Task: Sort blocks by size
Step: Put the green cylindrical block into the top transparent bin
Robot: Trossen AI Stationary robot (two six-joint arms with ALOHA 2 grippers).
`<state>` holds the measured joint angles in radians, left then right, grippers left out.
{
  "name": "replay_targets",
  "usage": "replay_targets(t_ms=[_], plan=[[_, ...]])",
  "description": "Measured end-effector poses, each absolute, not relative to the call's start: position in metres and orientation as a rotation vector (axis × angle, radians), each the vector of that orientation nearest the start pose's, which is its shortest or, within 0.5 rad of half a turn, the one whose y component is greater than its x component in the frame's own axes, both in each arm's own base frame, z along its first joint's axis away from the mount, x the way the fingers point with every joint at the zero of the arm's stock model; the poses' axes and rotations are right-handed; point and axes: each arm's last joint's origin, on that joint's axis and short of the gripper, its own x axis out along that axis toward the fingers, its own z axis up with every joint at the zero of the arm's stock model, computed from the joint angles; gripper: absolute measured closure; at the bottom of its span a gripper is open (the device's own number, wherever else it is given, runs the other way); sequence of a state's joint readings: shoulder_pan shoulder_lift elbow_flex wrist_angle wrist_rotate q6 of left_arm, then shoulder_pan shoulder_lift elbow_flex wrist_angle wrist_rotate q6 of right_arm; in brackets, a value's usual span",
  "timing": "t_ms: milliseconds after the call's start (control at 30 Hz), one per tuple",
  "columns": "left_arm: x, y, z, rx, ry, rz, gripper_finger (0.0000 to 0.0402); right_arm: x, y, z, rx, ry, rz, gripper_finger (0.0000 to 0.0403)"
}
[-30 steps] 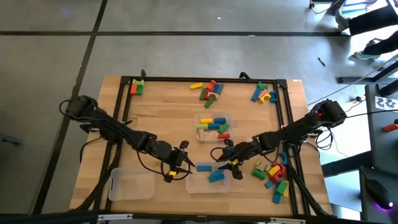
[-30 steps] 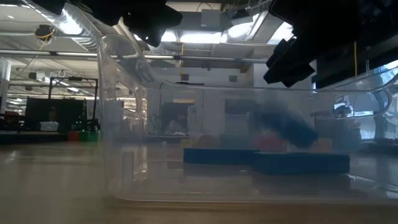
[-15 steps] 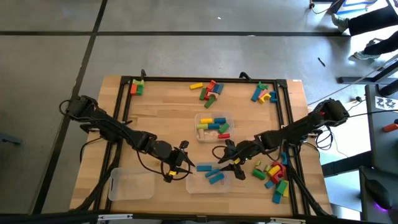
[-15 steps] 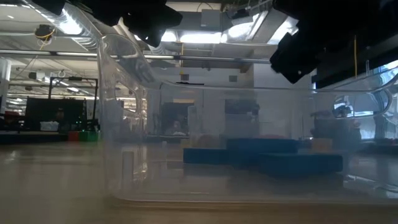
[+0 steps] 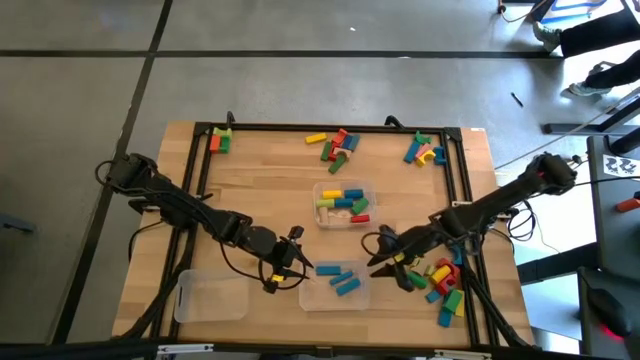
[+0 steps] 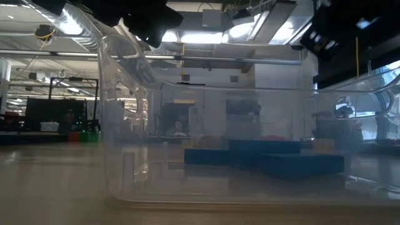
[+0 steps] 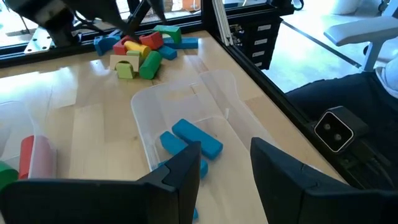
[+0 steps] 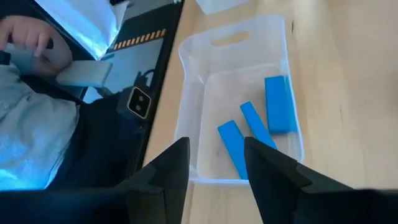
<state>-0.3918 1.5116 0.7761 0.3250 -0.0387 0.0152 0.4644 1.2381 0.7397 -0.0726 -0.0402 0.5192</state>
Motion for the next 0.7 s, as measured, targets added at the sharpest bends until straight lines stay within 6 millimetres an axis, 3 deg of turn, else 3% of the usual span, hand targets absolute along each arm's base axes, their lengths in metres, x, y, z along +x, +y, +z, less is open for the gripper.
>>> replay_targets(t_ms=[367,700], plan=[[0.292,-0.119,0.209,0.102,0.395,-0.351,0.0266,0.198,0.145,0.281,0.354,0.866,0.139,0.0249],[0.292,-0.119,0.209,0.102,0.396,-0.351,0.0266,0.170,0.166,0.269,0.435,1.048,0.026,0.0249]])
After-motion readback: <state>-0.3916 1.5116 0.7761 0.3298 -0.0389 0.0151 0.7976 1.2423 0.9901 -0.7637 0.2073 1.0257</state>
